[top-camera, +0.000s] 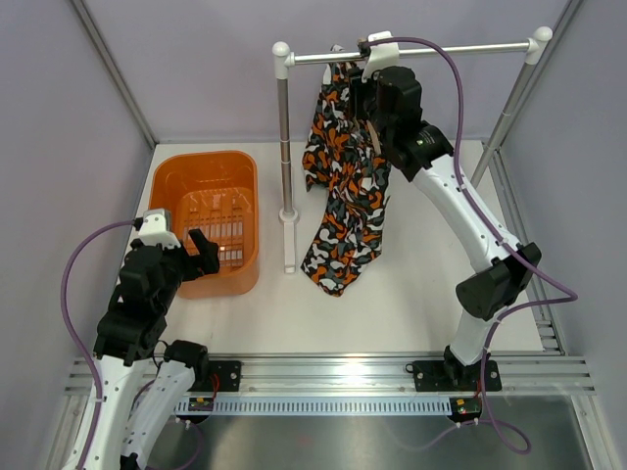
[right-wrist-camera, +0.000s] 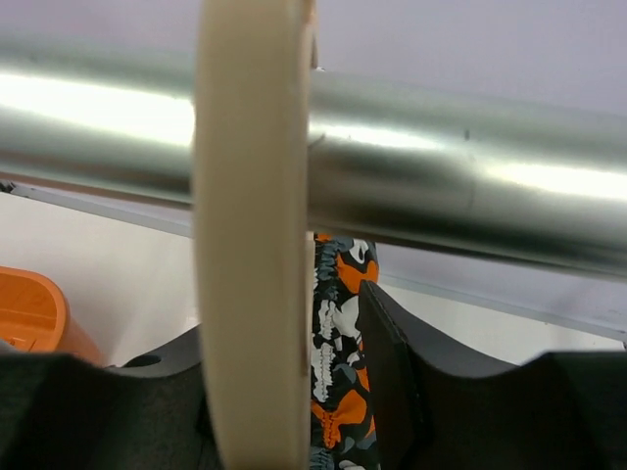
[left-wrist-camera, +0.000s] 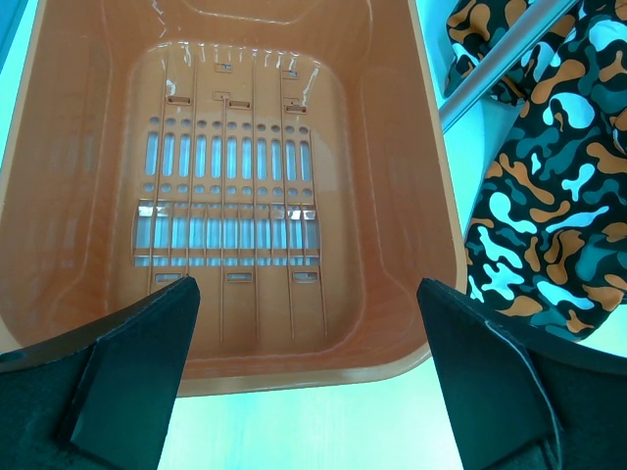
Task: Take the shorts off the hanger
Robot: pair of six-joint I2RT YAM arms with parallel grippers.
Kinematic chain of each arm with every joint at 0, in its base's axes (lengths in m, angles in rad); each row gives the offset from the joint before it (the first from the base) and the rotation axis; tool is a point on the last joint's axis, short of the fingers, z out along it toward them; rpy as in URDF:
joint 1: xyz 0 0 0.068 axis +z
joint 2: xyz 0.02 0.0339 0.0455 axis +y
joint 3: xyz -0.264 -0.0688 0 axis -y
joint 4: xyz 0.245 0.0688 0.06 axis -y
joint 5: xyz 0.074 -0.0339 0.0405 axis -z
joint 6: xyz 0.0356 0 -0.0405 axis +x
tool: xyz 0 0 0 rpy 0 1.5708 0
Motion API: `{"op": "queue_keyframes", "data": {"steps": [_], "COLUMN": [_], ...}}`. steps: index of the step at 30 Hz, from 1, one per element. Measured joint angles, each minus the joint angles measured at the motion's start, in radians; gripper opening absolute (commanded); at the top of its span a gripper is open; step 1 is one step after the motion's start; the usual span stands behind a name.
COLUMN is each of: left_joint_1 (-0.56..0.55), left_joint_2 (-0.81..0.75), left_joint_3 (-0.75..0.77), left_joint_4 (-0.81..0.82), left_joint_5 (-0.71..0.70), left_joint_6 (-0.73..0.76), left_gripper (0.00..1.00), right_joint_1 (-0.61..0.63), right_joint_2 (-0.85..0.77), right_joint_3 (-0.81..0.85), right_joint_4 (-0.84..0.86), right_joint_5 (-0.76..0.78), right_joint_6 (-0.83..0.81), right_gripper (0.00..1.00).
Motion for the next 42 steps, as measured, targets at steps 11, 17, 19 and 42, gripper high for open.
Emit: {"op": "queue_keyframes", "data": {"steps": [11,17,19,42], "left_joint_1": [-0.003,-0.008,-0.008,-0.011], "left_joint_2": [0.0,0.001,0.002,-0.001], "left_joint_3": [0.0,0.0,0.0,0.001], "left_joint_4": [0.0,0.0,0.0,0.132], "left_joint_5": [0.0,0.0,0.0,0.286], "left_joint_6": [0.0,0.0,0.0,-0.049], "left_gripper": [0.99,0.99,0.99,0.99], "right_joint_1": [0.001,0.001,0.001,0.003], "right_joint_2": [0.037,0.023,0.008,-0.447], "right_joint_3": [0.102,0.112,0.112,-0.213], "right_joint_4": [-0.119,-0.167,-0.188,-0.449], "right_joint_5": [-0.016,-0.03,-0.033,-0.133], "right_joint_6": [0.032,0.053,0.058,0.181], "right_gripper": [0.0,0.0,0.0,0.0]}}
